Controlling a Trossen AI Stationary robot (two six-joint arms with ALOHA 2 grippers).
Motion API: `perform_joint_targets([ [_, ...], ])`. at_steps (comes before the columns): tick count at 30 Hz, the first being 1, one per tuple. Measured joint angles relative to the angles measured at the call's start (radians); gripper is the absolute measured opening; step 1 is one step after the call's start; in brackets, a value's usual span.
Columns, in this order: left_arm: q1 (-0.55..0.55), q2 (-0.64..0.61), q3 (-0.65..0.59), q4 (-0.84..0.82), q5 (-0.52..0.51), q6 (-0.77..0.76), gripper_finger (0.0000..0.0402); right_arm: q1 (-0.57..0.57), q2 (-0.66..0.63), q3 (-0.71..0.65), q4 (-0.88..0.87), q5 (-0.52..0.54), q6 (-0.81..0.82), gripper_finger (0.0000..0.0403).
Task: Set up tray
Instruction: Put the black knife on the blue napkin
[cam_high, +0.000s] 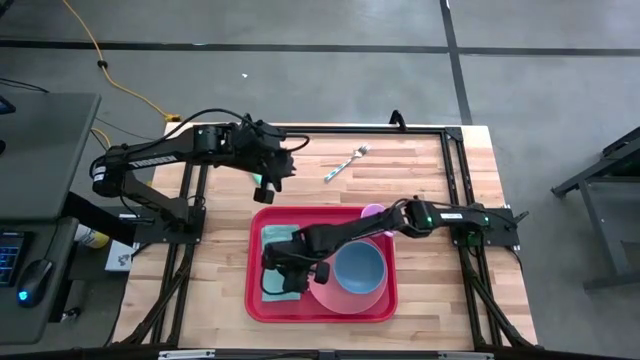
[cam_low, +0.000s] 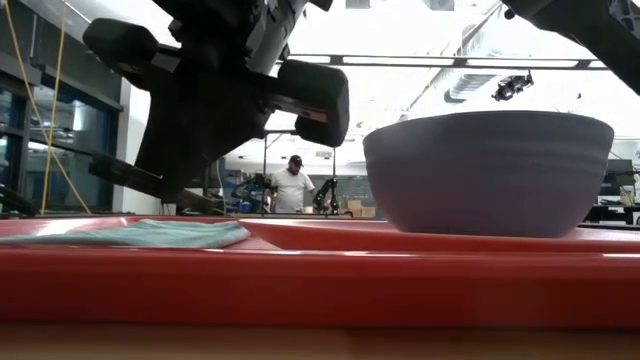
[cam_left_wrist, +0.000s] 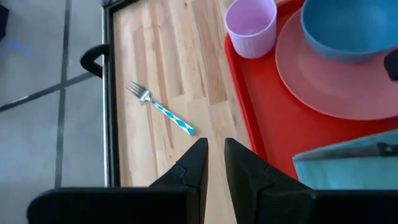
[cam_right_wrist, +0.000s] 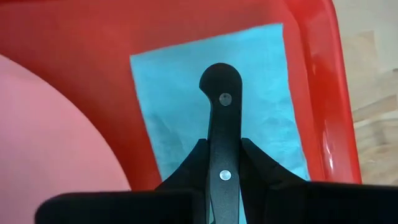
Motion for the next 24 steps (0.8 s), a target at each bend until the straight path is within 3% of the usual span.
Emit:
perform_joint_targets([
  [9,0.000,0.000,0.000,0.021,0.003,-0.022,0.0085,-0.006,0.000,0.000,0.010,0.053,-0.070,0.0033],
  [24,0.000,0.000,0.000,0.020,0.003,-0.015,0.0085,0.023,0.008,0.001,-0.003,0.011,-0.201,0.0033],
])
